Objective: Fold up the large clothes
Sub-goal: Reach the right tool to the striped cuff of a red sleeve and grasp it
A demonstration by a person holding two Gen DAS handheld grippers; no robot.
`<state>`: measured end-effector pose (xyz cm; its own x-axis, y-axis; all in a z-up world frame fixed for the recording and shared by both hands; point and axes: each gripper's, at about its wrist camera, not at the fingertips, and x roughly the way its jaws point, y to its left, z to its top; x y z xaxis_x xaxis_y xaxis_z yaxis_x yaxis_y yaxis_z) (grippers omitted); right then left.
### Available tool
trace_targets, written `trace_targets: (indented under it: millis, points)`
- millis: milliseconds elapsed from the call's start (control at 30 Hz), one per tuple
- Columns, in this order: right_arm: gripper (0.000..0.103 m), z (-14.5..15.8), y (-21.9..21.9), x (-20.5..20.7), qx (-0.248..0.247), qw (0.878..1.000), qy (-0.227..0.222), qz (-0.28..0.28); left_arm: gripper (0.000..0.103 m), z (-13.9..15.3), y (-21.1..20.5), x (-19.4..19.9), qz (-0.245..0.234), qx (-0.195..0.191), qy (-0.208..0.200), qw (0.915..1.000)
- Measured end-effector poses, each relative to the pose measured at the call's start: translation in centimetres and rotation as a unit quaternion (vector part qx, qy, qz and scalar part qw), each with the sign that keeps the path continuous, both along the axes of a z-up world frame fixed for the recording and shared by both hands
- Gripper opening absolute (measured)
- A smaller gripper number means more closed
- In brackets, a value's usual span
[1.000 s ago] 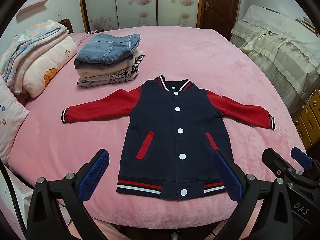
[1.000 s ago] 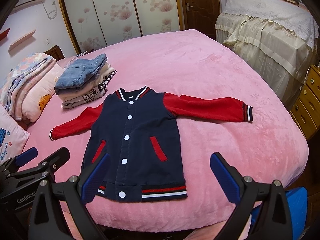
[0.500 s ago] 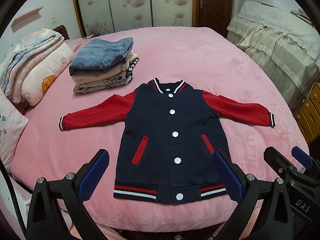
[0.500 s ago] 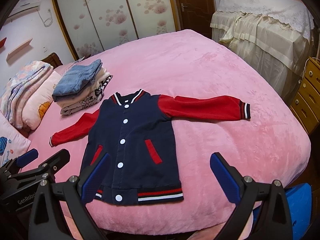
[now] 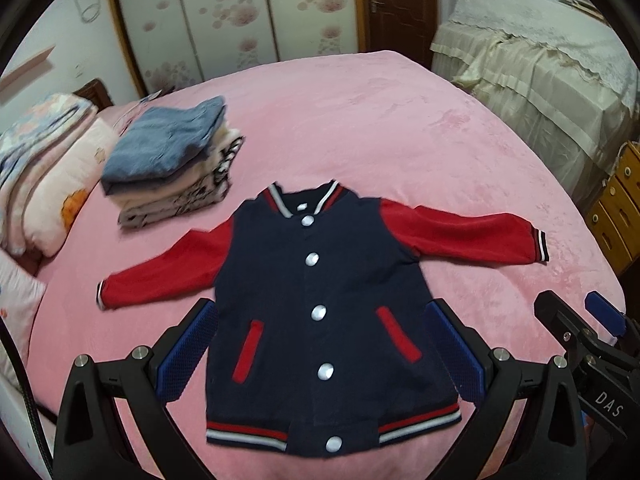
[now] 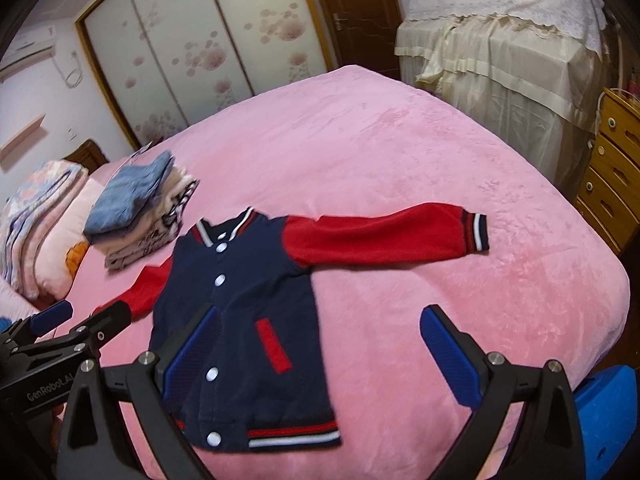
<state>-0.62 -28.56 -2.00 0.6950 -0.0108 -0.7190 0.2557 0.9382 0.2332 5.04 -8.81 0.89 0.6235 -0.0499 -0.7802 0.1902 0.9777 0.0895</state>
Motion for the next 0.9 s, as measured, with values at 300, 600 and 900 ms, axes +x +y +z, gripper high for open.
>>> trace_targets:
  millis: [300, 600, 900]
  points:
    - [0.100, -2.2, -5.9, 2.3, 0.005, 0.998, -0.002, -0.063, 0.102, -2.0, -5.3, 5.9, -0.035, -0.019, 0.003, 0.9992]
    - [0.095, -7.4, -14.1, 3.2, 0.053, 0.990, 0.016, -0.131, 0.102, -7.6, -10.6, 11.7, -0.089, -0.064, 0.042, 0.9931]
    - [0.072, -13.8, -19.2, 4.9, 0.137, 0.977, 0.045, -0.158, 0.102, -13.3, -13.8, 15.4, -0.109, -0.077, 0.079, 0.9879]
